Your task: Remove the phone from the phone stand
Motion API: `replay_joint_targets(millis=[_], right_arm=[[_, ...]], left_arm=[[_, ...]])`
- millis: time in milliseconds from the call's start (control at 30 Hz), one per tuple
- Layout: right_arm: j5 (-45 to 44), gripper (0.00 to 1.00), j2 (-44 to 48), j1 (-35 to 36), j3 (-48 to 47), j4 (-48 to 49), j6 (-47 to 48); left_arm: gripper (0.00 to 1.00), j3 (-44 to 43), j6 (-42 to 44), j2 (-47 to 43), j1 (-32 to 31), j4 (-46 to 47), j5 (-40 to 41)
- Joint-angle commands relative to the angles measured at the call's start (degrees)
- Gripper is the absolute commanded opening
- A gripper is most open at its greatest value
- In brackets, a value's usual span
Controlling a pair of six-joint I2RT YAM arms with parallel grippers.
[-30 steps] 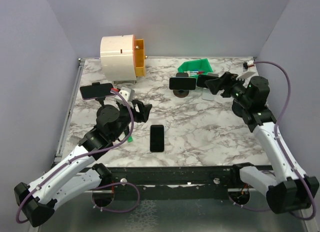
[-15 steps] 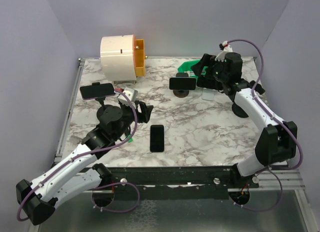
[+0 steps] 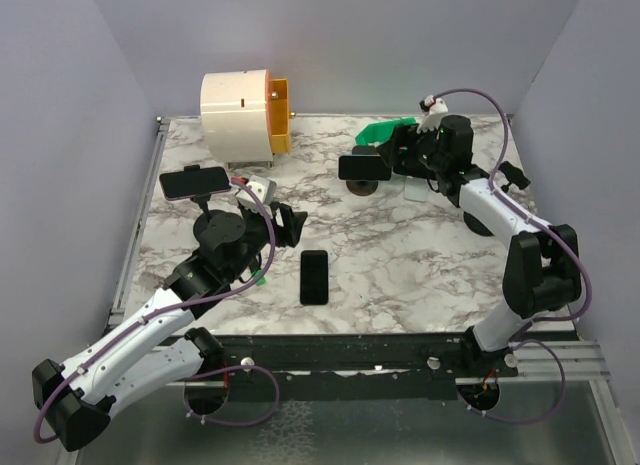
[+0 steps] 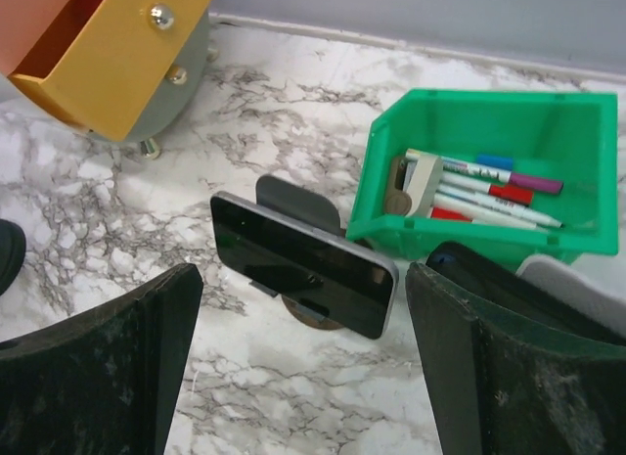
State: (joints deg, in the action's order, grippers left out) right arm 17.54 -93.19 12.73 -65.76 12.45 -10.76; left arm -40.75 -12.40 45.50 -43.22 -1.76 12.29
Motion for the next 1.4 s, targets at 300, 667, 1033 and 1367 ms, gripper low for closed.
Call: replay_joint_targets(millis=[300, 667, 1033, 1367], right_arm=[[12.5, 0.88, -3.9, -5.9, -9.3, -9.9, 8.5], [25.2, 0.80, -15.2, -5.9, -20.0, -16.5, 12.2], [30.7, 0.75, -22.9, -6.1, -28.7, -22.2, 19.7], [34.0, 0.71, -25.8, -6.5, -28.5, -24.2, 21.1]], left_arm=[[0.68, 1.0, -0.3, -1.0, -0.7, 1.5, -3.4], [0.68, 1.1, 0.7, -1.1, -1.6, 1.5, -2.6], [0.68, 1.5, 0.8, -0.1, -2.0, 1.6, -3.2], [0.69, 1.5, 0.6, 0.2, -2.3, 1.6, -4.0]])
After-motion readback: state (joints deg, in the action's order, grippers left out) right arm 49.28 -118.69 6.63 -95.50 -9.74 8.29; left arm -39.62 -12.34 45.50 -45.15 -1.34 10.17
